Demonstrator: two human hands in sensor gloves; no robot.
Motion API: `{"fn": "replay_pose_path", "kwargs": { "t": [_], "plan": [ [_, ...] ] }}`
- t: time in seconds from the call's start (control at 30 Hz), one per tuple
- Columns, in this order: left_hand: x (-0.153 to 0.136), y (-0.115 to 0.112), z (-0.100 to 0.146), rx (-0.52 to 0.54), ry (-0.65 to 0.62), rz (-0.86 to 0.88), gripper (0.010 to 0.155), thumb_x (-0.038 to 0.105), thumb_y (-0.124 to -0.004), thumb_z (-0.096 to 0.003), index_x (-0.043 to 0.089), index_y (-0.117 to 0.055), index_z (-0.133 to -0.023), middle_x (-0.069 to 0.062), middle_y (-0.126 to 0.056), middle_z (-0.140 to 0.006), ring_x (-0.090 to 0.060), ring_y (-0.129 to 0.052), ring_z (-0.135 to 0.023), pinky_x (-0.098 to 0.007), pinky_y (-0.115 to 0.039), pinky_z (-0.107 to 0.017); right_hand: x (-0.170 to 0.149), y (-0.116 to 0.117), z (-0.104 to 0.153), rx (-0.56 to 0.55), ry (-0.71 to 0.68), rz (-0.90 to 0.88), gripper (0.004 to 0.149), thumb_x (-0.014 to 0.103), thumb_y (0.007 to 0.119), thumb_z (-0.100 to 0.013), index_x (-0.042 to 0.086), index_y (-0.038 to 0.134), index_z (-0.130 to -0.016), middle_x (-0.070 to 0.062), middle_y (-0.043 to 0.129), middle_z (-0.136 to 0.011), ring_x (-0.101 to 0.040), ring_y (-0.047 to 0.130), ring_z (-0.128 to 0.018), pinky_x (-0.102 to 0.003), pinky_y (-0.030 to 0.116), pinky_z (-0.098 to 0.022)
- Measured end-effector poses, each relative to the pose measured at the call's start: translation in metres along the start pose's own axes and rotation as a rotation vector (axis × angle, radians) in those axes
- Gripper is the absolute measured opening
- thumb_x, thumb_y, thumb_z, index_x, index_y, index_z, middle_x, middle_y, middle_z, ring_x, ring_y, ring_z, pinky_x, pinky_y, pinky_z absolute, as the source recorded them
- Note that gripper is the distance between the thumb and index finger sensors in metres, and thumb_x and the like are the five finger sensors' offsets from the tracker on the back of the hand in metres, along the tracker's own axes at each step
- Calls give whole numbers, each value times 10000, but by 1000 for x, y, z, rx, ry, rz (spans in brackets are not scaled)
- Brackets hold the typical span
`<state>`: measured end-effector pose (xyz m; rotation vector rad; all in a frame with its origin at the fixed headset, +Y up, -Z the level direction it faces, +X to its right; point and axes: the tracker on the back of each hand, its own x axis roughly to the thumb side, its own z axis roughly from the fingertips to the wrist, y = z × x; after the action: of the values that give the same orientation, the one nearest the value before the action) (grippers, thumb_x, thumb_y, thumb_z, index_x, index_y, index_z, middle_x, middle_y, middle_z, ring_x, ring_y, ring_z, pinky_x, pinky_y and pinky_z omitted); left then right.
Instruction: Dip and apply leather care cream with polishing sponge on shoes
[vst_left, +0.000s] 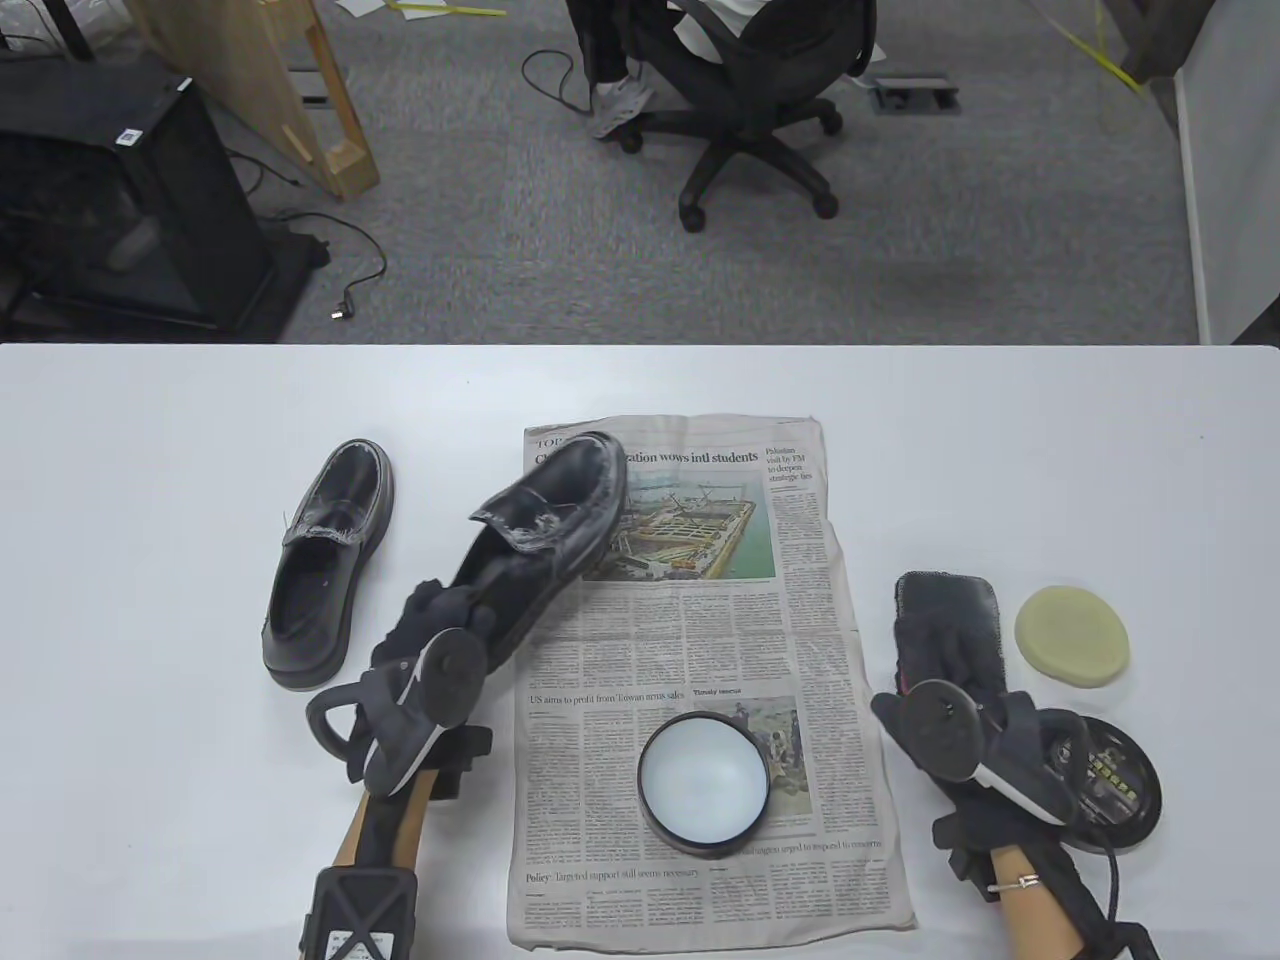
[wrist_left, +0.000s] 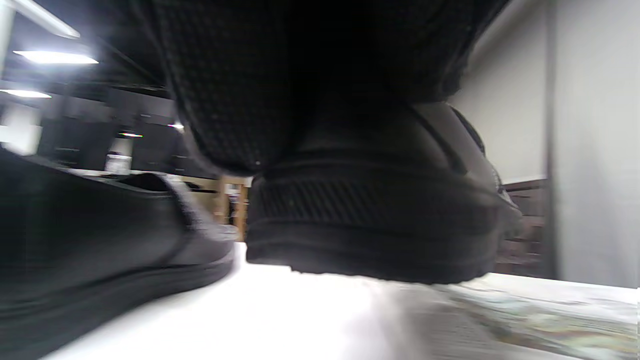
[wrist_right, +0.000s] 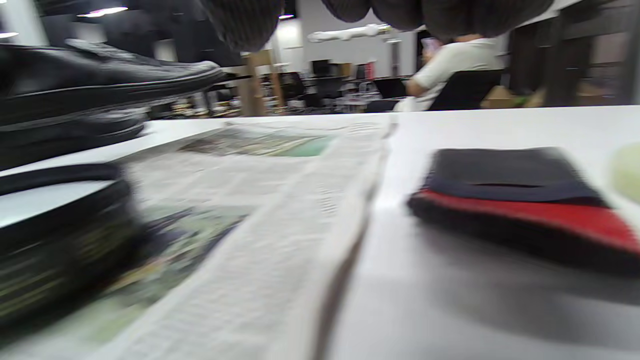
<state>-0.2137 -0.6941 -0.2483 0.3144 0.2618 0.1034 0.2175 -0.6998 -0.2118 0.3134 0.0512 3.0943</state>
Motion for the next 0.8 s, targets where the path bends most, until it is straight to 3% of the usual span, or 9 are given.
{"fn": "replay_pose_path", "kwargs": {
  "t": [0.2,0.5,0.6,0.67,0.73,0.8],
  "plan": [
    [-36,-19,-6,-20,152,-143,396,438,-802,-541,238,-896,-869,-172,-960,-907,-304,-1029,-677,-286,-971,-368,35,16,13,3,-163,51,761,494,579,-597,79,317,-1178,-247,378,-1192,-502,475,-1056,-561,537,-728],
    [-40,-33,-8,-77,170,-290,448,524,-787,-512,294,-863,-890,-130,-942,-940,-262,-1012,-709,-281,-916,-454,33,33,14,66,-201,23,751,488,576,-595,78,319,-1169,-239,387,-1184,-495,489,-1046,-549,546,-722],
    [-43,-23,-7,-1,160,-285,560,583,-724,-527,281,-759,-998,-97,-849,-1037,-230,-954,-774,-305,-865,-528,30,37,12,79,-197,-2,747,486,576,-596,80,318,-1168,-238,386,-1183,-493,487,-1046,-550,542,-722],
    [-48,-9,-9,70,209,-252,501,516,-692,-583,290,-711,-1029,-101,-767,-1103,-254,-875,-866,-336,-837,-579,29,38,11,80,-197,-3,747,486,575,-595,83,318,-1168,-236,388,-1182,-491,486,-1047,-549,542,-723],
    [-60,-3,-13,55,266,-222,476,438,-678,-626,270,-663,-1071,-157,-664,-1164,-326,-775,-950,-396,-803,-625,29,39,11,81,-193,2,743,485,576,-596,83,322,-1167,-233,390,-1183,-492,491,-1045,-549,543,-723],
    [-76,-7,-18,-46,328,-219,527,412,-681,-636,234,-603,-1127,-243,-562,-1207,-421,-681,-998,-481,-756,-666,29,40,11,83,-190,17,742,484,576,-595,84,325,-1167,-235,393,-1182,-492,492,-1045,-551,544,-723]
  ]
}}
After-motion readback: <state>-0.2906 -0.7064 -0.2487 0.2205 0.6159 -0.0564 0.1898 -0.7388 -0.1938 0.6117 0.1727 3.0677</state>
